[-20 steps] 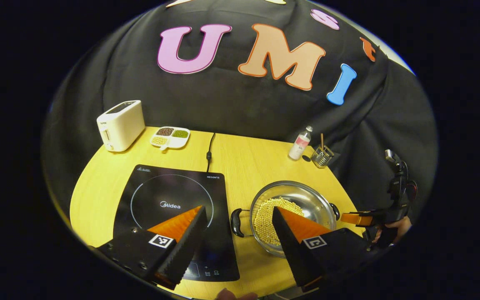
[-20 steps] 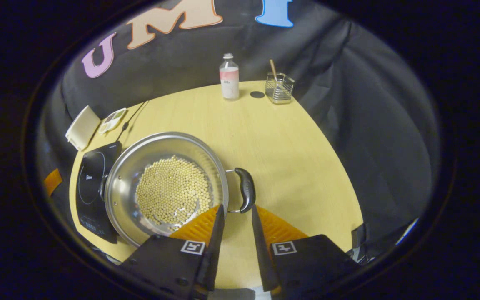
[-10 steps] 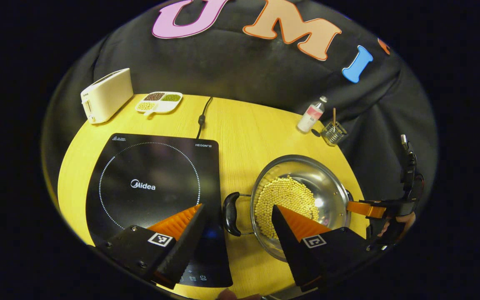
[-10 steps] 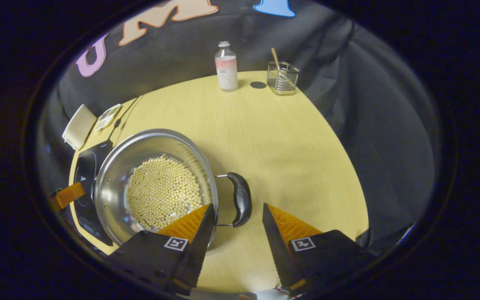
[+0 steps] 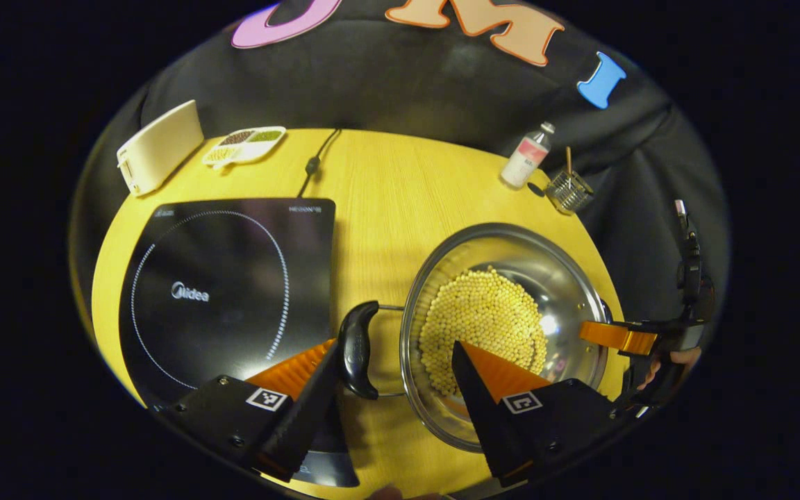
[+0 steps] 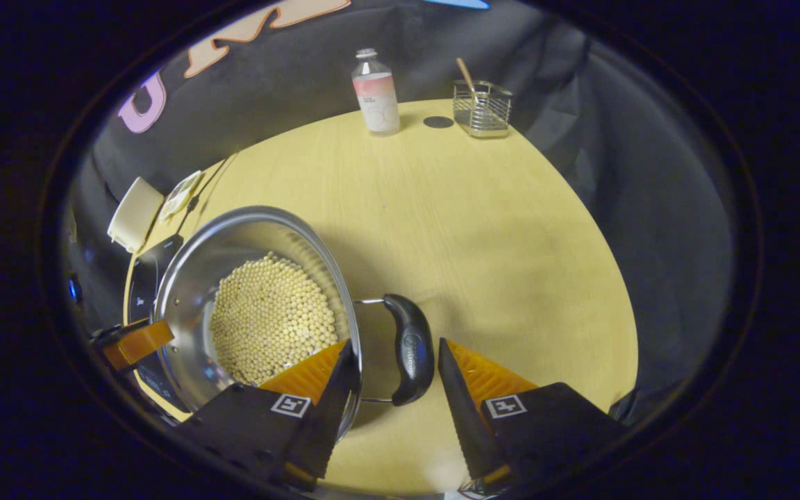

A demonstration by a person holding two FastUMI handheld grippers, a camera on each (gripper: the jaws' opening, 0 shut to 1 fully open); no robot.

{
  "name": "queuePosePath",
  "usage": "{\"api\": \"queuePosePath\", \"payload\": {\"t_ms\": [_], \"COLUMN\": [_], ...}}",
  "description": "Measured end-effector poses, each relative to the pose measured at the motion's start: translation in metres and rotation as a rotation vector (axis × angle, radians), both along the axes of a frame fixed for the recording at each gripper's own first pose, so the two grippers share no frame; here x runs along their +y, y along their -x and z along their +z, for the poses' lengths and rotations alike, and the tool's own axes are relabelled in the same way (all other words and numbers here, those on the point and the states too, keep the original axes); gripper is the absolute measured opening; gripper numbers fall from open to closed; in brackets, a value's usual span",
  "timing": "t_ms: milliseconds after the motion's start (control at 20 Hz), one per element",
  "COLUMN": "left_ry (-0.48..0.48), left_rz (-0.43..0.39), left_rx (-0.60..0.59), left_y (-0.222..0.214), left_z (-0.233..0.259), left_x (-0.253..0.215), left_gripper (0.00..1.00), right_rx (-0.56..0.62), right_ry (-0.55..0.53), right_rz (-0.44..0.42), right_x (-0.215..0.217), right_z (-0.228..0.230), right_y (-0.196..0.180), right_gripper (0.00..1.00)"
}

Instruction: First push the handle of the pot to place it horizontally, then grasp the pot with both hands and set it on the induction cooktop.

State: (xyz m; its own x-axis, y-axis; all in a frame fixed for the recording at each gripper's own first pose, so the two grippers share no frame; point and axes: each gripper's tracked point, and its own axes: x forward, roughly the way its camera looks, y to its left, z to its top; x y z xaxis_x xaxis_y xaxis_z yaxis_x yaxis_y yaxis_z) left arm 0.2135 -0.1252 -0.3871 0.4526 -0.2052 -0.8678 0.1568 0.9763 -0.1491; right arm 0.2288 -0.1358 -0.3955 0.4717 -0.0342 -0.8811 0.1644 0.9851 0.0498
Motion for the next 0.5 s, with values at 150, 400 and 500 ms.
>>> {"api": "queuePosePath", "payload": {"t_ms": [150, 400, 500], "left_ry": [-0.009, -0.071, -0.088], "left_rz": [-0.011, -0.020, -0.019], "left_rx": [0.007, 0.009, 0.019], "left_y": [-0.005, -0.020, -0.020], "left_z": [-0.010, -0.024, -0.029], "left_x": [-0.007, -0.005, -0.001], "left_gripper": [0.96, 0.88, 0.89], "right_rx": [0.016, 0.023, 0.023], "right_ry": [-0.027, -0.023, -0.033], "right_rz": [0.006, 0.011, 0.010], "right_x": [-0.005, -0.005, -0.005], "right_z": [-0.005, -0.009, -0.012], "right_y": [-0.004, -0.006, -0.006], "right_gripper": [0.63, 0.63, 0.58]}}
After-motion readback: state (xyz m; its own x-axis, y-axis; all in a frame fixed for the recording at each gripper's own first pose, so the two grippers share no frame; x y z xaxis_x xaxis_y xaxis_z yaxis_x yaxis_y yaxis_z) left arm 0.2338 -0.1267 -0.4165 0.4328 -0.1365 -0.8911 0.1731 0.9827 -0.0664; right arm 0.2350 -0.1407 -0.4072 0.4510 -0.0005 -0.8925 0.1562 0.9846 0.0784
